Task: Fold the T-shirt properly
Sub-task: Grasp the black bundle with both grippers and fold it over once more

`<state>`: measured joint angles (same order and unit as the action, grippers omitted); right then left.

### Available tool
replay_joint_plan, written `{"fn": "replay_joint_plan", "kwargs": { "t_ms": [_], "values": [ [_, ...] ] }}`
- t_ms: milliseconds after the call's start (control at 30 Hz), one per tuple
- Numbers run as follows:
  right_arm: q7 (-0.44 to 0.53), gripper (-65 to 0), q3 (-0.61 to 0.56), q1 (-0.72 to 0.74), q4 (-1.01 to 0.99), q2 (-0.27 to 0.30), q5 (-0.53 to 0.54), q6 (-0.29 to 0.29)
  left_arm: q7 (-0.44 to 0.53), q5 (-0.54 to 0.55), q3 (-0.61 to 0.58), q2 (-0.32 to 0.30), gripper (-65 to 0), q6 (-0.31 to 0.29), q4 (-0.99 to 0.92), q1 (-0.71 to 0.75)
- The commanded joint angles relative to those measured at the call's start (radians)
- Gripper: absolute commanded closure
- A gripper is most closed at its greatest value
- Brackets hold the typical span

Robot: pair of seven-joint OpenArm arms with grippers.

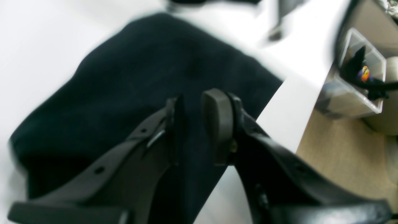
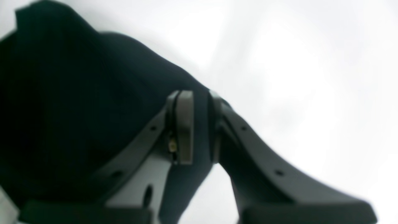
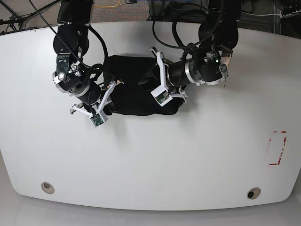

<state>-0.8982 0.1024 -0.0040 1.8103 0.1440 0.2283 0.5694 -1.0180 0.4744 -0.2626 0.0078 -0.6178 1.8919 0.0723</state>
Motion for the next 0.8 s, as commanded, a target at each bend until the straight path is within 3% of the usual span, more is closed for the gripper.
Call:
{"fn": "replay_joint_plan", "kwargs": {
  "t_ms": [0,267,533,767],
  "values": [
    [0.035,-8.1,0.0,0.02,-0.03,-0.002,0.013,0.013,0.051,-0.019,-0.005,0.002,-12.8,-0.004,0.015,0.022],
    [0.169,-8.1,-0.002,0.028,-0.159,0.003,0.012,0.014,0.094,-0.026,-0.019,-0.006,-12.8,-0.006,-0.022,0.091],
    [0.314,-8.1,-0.002,0.058,-0.378,0.003,0.012,0.016,0.129,-0.024,-0.017,-0.064,-12.8,-0.006,-0.099,0.106],
    [0.388,-8.1,-0.002,0.026,-0.421,0.004,0.012,0.036,0.222,-0.024,-0.017,-0.13,-13.1,-0.006,-0.163,0.093]
  ]
}}
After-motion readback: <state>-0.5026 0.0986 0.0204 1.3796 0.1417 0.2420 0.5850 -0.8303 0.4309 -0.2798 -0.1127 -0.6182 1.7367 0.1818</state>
